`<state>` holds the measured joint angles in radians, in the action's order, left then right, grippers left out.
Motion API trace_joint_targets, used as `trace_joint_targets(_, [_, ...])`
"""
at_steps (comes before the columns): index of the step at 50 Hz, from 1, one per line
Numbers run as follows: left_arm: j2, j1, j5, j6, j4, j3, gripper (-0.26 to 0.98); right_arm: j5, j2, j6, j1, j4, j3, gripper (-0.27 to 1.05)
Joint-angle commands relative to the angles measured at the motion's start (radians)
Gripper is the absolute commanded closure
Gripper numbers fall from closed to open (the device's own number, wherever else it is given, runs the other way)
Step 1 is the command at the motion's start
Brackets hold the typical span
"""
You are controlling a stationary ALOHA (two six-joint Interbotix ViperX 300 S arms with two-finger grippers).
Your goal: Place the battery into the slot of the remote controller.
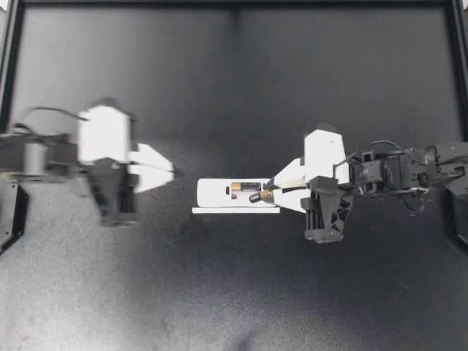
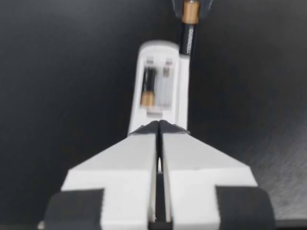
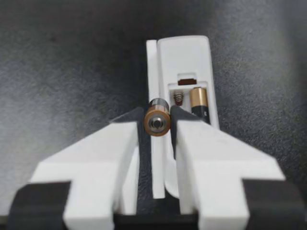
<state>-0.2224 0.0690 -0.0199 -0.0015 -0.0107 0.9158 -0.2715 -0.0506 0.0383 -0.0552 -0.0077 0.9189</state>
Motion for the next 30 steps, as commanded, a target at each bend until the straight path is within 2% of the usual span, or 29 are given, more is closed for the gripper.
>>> trace_joint_targets(1, [0.071, 0.006, 0.028, 0.0, 0.0, -0.071, 0.9, -0.049, 0.009, -0.005, -0.014, -0.002, -0.008, 0.68])
trace_joint_targets(11, [0.178, 0.006, 0.066, 0.008, 0.002, -0.143, 0.9, -0.1, 0.064, -0.014, -0.032, -0.002, -0.006, 0.68])
trace_joint_targets(30, [0.305, 0.006, 0.025, -0.003, 0.0, -0.17, 0.9, -0.173, 0.114, -0.012, -0.032, 0.0, -0.003, 0.68])
